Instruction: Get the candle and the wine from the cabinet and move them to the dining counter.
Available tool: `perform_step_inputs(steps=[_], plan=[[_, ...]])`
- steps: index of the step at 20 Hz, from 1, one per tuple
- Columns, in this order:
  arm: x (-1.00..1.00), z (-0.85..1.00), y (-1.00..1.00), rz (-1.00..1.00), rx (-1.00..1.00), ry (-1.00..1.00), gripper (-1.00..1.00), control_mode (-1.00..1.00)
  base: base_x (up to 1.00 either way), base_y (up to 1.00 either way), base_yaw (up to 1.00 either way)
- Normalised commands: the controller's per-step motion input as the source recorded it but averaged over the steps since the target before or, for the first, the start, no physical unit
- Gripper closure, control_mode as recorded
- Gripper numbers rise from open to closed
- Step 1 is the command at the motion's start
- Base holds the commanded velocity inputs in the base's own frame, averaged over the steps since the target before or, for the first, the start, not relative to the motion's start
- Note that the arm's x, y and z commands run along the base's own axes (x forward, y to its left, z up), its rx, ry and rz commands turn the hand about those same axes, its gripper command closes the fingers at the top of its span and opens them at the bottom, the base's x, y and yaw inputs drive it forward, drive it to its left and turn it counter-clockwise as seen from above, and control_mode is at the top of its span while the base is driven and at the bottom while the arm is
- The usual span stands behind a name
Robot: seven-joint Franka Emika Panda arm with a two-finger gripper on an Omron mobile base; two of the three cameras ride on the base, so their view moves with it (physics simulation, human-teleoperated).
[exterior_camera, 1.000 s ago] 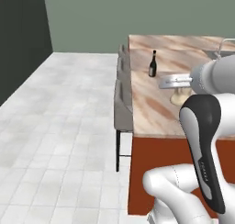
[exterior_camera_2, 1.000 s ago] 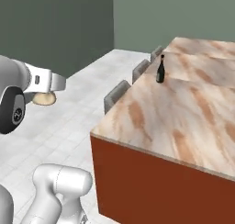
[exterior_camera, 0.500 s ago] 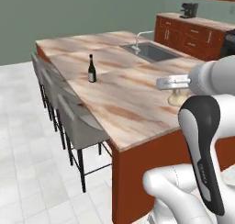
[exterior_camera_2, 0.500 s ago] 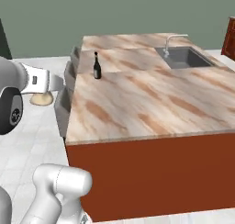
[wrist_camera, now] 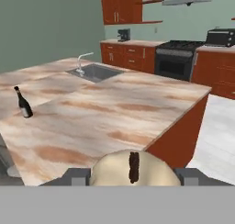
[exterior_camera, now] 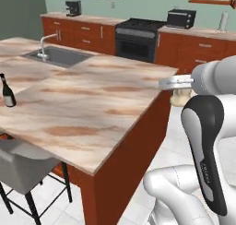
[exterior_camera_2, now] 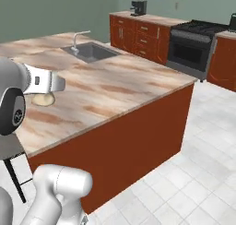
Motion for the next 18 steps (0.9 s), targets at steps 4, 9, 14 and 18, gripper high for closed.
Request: perform_step_inputs(steps=[4,9,14,18], plan=[[0.00,0.00,0.00,0.00,0.00,0.00,1.00,1.00,0.00,0.72,-0.78],[0.00,0.00,0.00,0.00,0.00,0.00,1.00,1.00,-0.42,0.94,-0.59],[0.00,0.00,0.00,0.00,0.00,0.00,1.00,1.00,-0.90,1.00,-0.23],[0.00,0.00,0.00,0.00,0.00,0.00,1.00,1.00,-0.73,1.00,-0.23]])
